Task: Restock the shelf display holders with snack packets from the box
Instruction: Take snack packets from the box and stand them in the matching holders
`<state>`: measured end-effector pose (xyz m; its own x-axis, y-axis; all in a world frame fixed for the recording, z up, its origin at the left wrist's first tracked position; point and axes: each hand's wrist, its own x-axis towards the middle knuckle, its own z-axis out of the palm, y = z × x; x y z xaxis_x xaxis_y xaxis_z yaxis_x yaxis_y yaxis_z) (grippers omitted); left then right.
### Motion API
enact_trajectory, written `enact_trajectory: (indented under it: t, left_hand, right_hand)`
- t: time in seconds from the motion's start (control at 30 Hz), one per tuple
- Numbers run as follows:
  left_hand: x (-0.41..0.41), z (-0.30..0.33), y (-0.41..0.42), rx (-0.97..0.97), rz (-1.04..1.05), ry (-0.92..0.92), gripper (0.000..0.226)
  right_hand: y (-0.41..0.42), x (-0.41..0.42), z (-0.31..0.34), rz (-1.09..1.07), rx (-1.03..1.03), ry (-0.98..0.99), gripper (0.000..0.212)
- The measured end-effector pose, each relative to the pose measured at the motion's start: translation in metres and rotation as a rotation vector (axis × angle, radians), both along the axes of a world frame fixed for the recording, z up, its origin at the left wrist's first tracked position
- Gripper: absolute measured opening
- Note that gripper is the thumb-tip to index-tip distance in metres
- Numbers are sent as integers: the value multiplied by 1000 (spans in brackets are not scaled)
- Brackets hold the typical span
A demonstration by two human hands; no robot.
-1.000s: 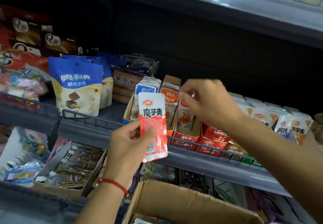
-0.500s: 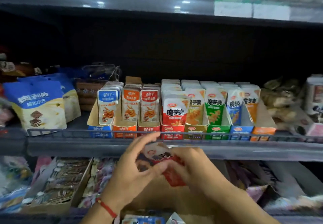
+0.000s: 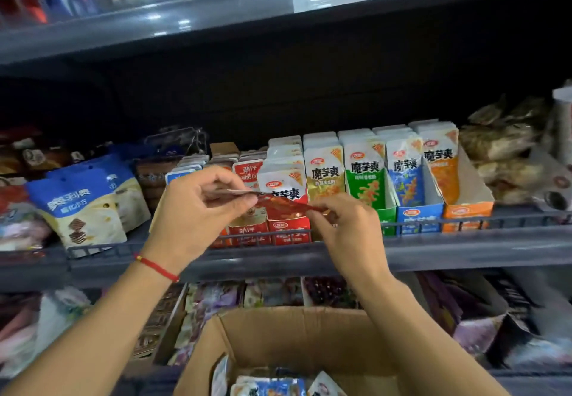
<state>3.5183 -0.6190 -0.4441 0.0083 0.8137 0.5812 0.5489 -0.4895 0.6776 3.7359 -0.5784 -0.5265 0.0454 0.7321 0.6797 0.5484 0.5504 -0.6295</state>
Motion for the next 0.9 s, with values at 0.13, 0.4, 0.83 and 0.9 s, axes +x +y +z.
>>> enact_trajectory:
  t: [0.13,0.4,0.83,0.9]
  left_hand:
    - [-1,5,5,50,48,100,15]
    - [-4,-4,7,37,123,187,14]
    - [25,28,21,135,138,575,13]
    - [27,31,21,124,123,618,15]
  right_hand:
    - [13,-5,-3,-8,87,11,15]
    - [13,-10,-9,-34,46,-137,14]
    - [11,19,-22,-52,-62,-157,33]
    - [10,19,-23,-59,-49,-173,32]
